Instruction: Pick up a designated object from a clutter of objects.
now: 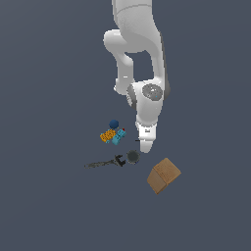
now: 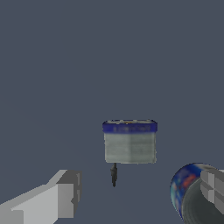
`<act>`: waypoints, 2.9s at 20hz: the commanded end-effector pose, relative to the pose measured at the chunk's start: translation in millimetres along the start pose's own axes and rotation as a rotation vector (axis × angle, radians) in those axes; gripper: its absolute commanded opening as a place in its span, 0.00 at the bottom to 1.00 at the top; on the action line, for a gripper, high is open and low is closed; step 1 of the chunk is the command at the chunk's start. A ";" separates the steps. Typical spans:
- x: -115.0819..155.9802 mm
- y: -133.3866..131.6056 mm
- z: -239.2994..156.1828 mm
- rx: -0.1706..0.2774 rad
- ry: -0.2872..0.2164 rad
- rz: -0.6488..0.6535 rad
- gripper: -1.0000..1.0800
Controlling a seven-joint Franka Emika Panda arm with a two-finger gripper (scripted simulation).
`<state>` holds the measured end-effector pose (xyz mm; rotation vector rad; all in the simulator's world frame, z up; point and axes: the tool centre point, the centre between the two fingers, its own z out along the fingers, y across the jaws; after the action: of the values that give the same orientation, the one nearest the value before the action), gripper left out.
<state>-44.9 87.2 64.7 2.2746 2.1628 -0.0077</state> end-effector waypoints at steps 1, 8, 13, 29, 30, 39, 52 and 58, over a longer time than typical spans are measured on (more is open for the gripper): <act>1.9 -1.1 1.7 -0.001 0.005 -0.019 0.96; 1.7 -1.5 5.9 -0.001 0.004 -0.017 0.96; 1.8 -1.9 23.0 0.000 0.004 -0.019 0.96; 2.6 -1.4 52.2 -0.001 0.005 -0.022 0.00; 2.6 -1.4 52.2 -0.001 0.005 -0.022 0.00; 1.9 -0.2 49.9 -0.001 0.005 -0.022 0.00; -15.1 30.4 -11.0 0.000 0.007 -0.024 0.00; -29.0 57.4 -64.0 0.001 0.010 -0.025 0.00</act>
<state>4.3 59.6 114.1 2.2524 2.1952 0.0013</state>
